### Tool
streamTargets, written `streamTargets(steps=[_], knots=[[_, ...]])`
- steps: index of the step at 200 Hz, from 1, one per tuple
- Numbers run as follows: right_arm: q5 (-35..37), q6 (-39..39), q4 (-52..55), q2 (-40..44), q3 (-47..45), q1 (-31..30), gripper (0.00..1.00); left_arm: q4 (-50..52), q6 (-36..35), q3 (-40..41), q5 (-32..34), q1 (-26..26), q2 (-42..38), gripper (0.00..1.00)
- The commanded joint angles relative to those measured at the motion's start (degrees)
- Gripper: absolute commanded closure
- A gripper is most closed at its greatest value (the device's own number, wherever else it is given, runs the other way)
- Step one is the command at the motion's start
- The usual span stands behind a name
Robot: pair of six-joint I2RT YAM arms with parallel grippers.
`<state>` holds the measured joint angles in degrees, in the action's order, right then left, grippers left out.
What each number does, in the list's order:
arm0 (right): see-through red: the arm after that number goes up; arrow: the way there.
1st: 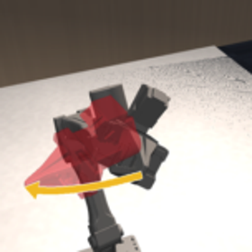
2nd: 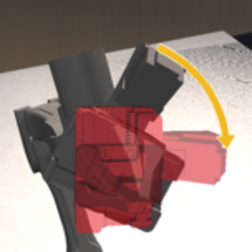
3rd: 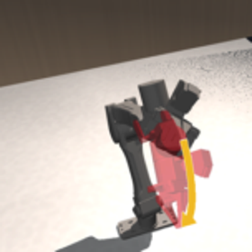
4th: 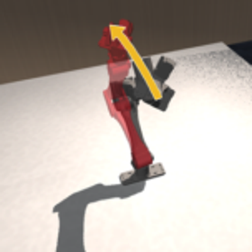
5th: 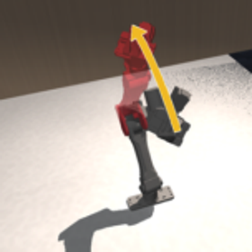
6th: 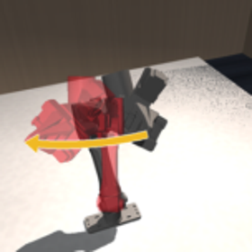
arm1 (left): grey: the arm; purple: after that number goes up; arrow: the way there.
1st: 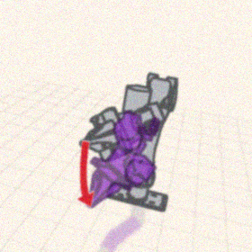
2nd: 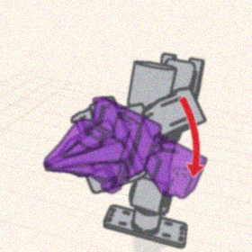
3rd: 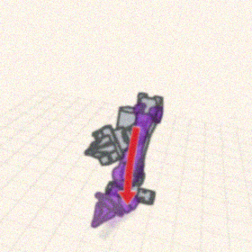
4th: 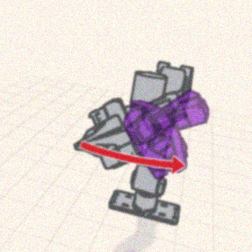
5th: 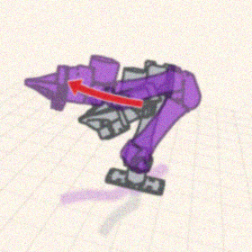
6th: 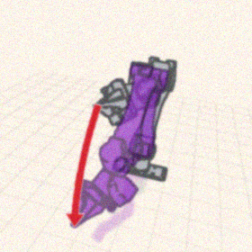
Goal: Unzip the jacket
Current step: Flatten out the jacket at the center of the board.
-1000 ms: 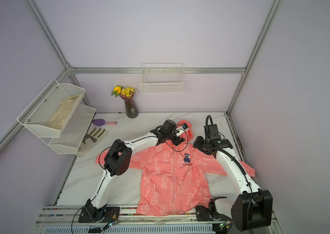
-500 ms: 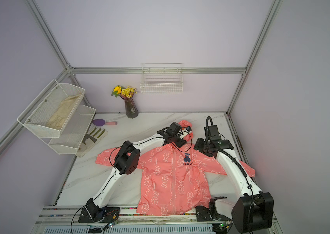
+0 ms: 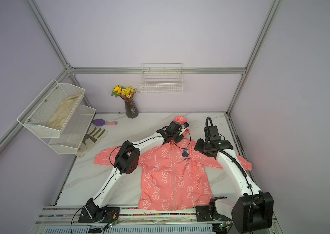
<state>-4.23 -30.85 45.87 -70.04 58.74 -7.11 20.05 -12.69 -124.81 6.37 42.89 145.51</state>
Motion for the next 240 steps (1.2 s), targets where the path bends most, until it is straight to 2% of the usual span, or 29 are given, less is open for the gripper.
streamTargets(steps=[1, 39, 75, 102, 122, 158, 240], knots=[[-0.6, 0.27, -0.69, 0.1, -1.21, 0.14, 0.43, -3.96, 3.38, 1.76, 1.23, -1.04, -3.65, 0.51], [-1.01, 0.3, -0.69, 0.12, -1.74, 0.23, 0.43, -4.06, 7.52, 0.94, 5.15, -2.35, -3.39, 0.53], [-1.59, 0.26, -1.26, -0.02, -2.4, 0.14, 0.43, -4.12, 8.69, 1.08, 5.39, -2.9, -3.73, 0.52], [-1.62, 0.27, -1.65, -0.52, -2.93, 0.14, 0.43, -4.61, 9.72, 1.06, 5.37, -3.05, -3.64, 0.37], [-1.68, 0.25, -1.7, -0.6, -3.1, 0.13, 0.43, -4.9, 10.95, 1.06, 4.57, -3.35, -3.63, 0.34], [-1.97, 0.24, -1.66, -0.73, -3.5, 0.16, 0.44, -5.83, 13.36, 1.54, 2.38, -4.04, -4.1, 0.35], [-2.54, 0.59, -2.49, -1.4, -4.82, 0.15, 0.43, -7.85, 14.04, 2.49, 4.91, -4.5, -5.68, 0.37]])
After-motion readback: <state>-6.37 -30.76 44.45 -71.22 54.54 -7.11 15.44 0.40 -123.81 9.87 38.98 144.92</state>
